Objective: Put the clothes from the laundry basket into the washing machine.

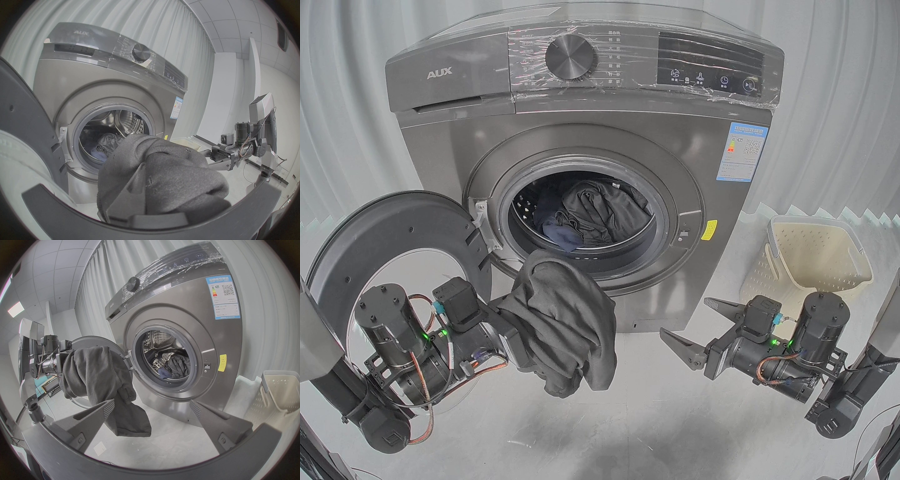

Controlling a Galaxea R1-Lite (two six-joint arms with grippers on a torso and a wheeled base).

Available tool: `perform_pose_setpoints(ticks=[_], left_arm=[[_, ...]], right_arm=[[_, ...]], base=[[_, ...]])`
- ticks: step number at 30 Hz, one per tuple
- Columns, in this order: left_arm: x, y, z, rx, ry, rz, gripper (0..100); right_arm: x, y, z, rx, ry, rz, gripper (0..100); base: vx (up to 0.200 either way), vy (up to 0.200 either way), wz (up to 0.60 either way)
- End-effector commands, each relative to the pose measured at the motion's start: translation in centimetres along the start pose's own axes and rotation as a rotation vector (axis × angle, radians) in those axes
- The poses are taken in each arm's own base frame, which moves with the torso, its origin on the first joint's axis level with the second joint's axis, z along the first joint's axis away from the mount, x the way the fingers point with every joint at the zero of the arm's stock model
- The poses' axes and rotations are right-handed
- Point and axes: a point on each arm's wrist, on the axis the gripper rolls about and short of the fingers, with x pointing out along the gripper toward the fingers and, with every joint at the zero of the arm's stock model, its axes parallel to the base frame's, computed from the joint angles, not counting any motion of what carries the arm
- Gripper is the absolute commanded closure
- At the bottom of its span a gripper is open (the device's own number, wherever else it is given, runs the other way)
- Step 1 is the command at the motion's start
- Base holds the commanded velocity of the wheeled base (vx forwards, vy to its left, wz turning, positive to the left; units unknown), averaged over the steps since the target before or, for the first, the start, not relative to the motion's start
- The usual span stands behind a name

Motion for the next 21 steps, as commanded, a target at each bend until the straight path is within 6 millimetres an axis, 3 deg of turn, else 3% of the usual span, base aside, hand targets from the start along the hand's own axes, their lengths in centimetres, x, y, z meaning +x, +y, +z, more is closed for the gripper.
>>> perform_pose_setpoints(ticks=[1, 9, 18, 21], left_arm=[[0.19, -0.08, -0.33, -0.002, 0.012, -0.004, 100], [0.21, -0.19, -0.34, -0.001, 0.012, -0.008, 100], [0.18, -0.46, -0.67, 0.004, 0.027, -0.018, 100], [0.28, -0.76, -0.91, 0.004, 0.036, -0.030, 100]], right_arm=[[0.04, 0.02, -0.07, 0.000, 0.002, 0.001, 0], [0.03, 0.47, -0.14, -0.001, 0.006, 0.016, 0], [0.03, 0.51, -0.14, -0.001, 0.006, 0.018, 0], [0.01, 0.51, -0.17, -0.001, 0.008, 0.018, 0]], base=[[0.200, 0.000, 0.00], [0.200, 0.000, 0.00], [0.000, 0.000, 0.00], [0.200, 0.000, 0.00]])
